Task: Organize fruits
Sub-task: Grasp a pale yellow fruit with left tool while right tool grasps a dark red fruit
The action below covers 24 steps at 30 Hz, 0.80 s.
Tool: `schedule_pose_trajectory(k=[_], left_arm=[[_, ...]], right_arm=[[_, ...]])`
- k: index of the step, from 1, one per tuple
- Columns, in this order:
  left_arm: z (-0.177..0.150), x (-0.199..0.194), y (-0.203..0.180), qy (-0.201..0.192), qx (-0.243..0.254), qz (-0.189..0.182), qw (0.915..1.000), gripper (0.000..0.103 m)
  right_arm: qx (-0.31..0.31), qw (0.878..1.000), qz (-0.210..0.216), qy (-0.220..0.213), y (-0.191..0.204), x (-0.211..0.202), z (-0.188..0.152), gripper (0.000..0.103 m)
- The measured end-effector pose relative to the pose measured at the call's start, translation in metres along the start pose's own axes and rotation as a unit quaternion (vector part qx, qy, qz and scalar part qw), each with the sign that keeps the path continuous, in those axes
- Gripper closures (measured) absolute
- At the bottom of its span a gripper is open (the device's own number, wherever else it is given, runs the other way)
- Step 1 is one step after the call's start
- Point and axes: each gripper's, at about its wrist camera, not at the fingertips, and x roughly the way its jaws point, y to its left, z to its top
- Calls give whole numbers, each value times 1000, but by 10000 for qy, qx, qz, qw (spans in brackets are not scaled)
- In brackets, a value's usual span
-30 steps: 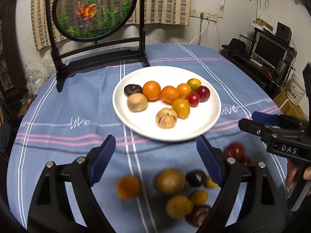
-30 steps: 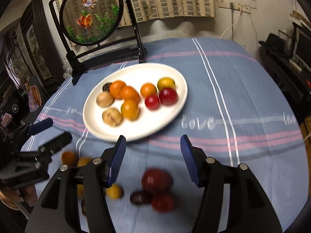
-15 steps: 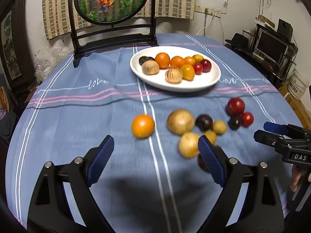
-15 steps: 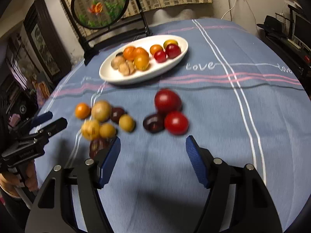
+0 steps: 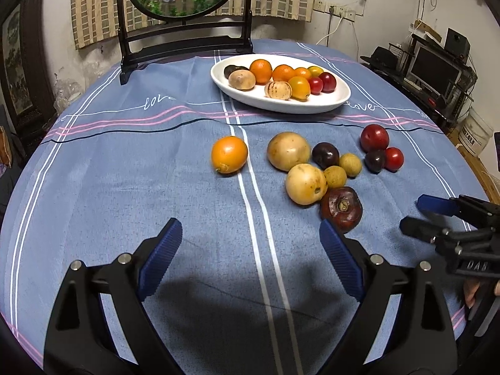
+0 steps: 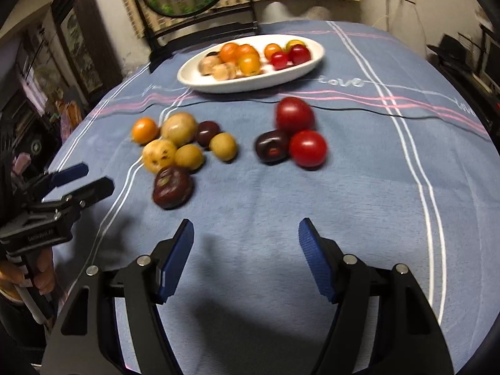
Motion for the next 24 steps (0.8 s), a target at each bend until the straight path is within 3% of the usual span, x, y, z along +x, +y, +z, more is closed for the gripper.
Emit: schedule_pose_trajectory(k=[14, 18, 21, 24], left_arm=[[-2, 6, 40, 25, -291, 198, 9994, 11], [-2, 6, 48, 31, -383, 203, 9991, 11], [-1, 8, 48, 78, -430, 147, 9989, 11], [1, 8, 45, 90, -418, 103, 9990, 11]], right_arm=[[-768, 9964, -204, 290, 66, 45, 28, 33], [-913, 9945, -372, 356, 76, 59, 34, 44], [-967, 9942, -376, 300, 79, 60, 37, 59], [-819, 9960, -303, 190, 71, 55, 36, 61]])
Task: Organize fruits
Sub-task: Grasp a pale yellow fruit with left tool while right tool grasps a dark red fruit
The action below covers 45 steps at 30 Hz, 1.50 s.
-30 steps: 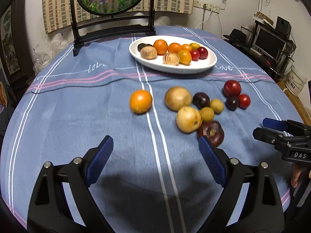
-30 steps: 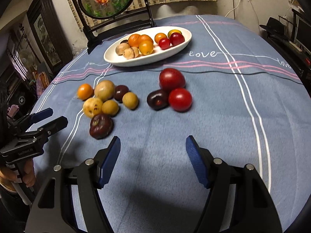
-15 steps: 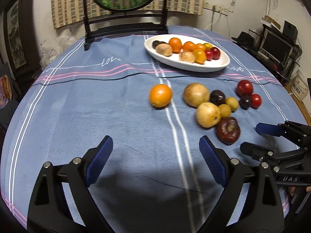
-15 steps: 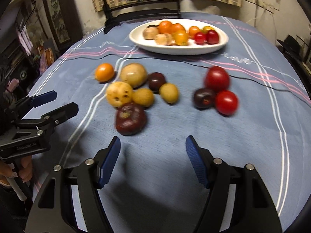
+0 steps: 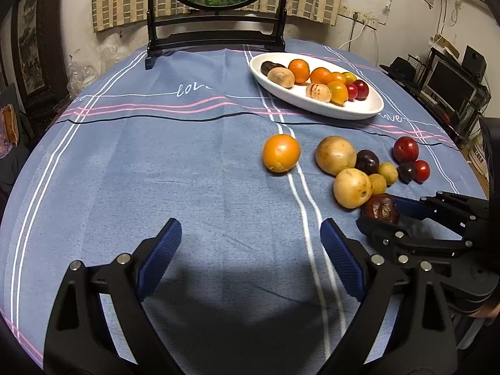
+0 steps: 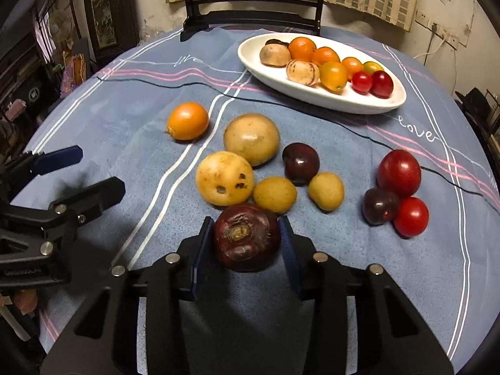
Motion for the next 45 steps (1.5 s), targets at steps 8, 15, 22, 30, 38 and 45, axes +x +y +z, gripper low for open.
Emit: schedule_pose_trajectory(k=[8, 15, 22, 30, 38, 45], left_arm=[[4, 6, -33, 70, 349, -95, 9993, 11], [8, 23, -72, 133, 769, -142, 9968, 12], [17, 37, -91, 235, 926, -157, 9953, 22], [24, 59, -96, 579, 871, -340, 9939, 50], [30, 61, -97, 569, 909, -556, 9927, 64], [23, 44, -91, 449, 912, -482, 9936, 64]], right_arm=[[522, 9979, 300, -251, -46, -31, -24, 61], [903, 9947, 374, -324, -76, -43, -41, 61], [965, 9934, 499, -358, -80, -47, -46, 61], [968, 9931, 568, -337, -81, -46, -45, 61], [957, 9935, 524, -336, -81, -47, -44, 61], [897, 9939, 517, -374, -76, -49, -41, 61]])
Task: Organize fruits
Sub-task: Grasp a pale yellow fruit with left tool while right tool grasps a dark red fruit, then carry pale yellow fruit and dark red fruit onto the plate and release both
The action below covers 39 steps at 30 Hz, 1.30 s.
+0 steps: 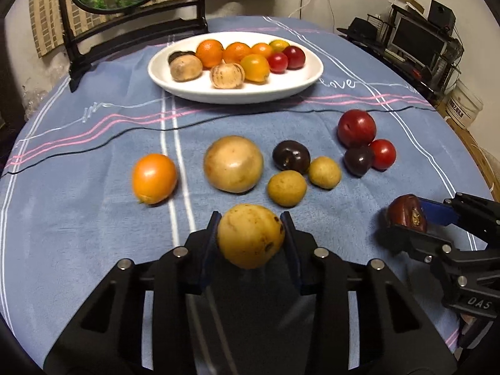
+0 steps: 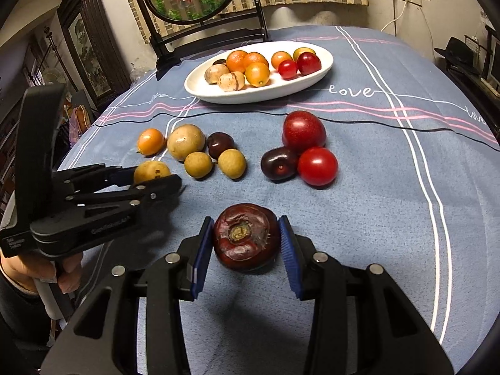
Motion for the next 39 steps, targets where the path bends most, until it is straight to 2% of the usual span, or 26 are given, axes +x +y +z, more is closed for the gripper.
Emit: schedule_pose_trajectory(k=[10, 19, 30, 35, 39], left_arm=[[2, -31, -1, -291, 24, -29, 9996, 64], [14, -38, -1, -377, 84, -46, 9992, 64], [75, -49, 22, -868, 2, 137, 9961, 64], [100, -36, 29, -962, -151, 58, 9952, 64], [125, -6, 34, -930, -247, 62, 9953, 64]], right_arm=[[-118, 9998, -99, -89, 6, -9, 7, 61], [-337, 9987, -246, -301, 7, -18, 34, 61], [-521, 9931, -465, -937, 0, -32, 103, 61], [-489, 9934, -386, -965, -1, -11, 130, 61], [-255, 9955, -265, -878, -9, 16, 160, 61]])
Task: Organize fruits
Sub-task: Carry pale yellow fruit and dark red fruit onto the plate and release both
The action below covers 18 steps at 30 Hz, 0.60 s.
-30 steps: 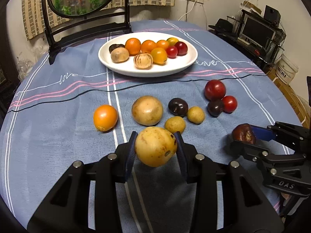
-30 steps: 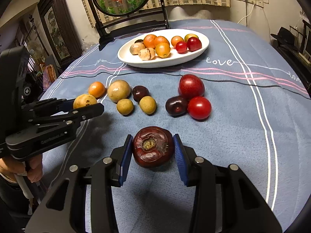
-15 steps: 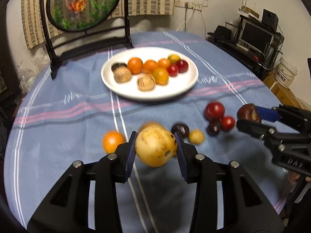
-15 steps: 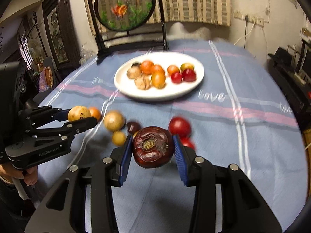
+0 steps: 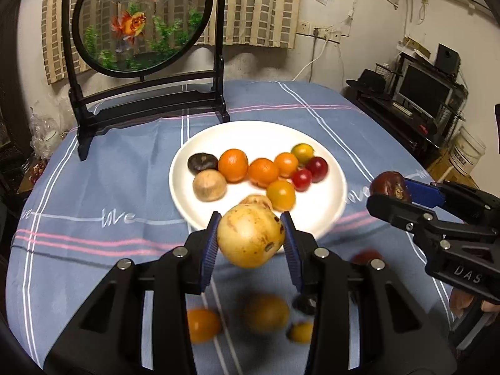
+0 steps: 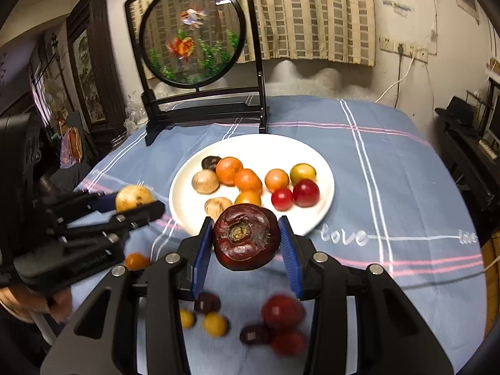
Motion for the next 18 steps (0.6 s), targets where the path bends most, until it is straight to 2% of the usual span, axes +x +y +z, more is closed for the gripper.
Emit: schedule_pose_trajectory(k=[6, 14, 15, 17, 18], left_arm=[[23, 58, 10, 335, -105, 81, 9994, 64], [41, 100, 13, 499, -137, 95, 9986, 63], [42, 102, 14, 495, -164, 86, 9986, 60], [43, 102, 16, 409, -248, 37, 9988, 32], [43, 99, 18, 316, -296, 62, 9990, 30]], right_arm=[[314, 9991, -56, 295, -18, 61, 36, 61], [587, 9957, 39, 718, -30, 128, 59, 60], [674, 9948, 58, 756, -31, 133, 60, 58], [887, 9934, 128, 717, -34, 135, 63, 52], [938, 9932, 165, 669, -35, 133, 64, 48]])
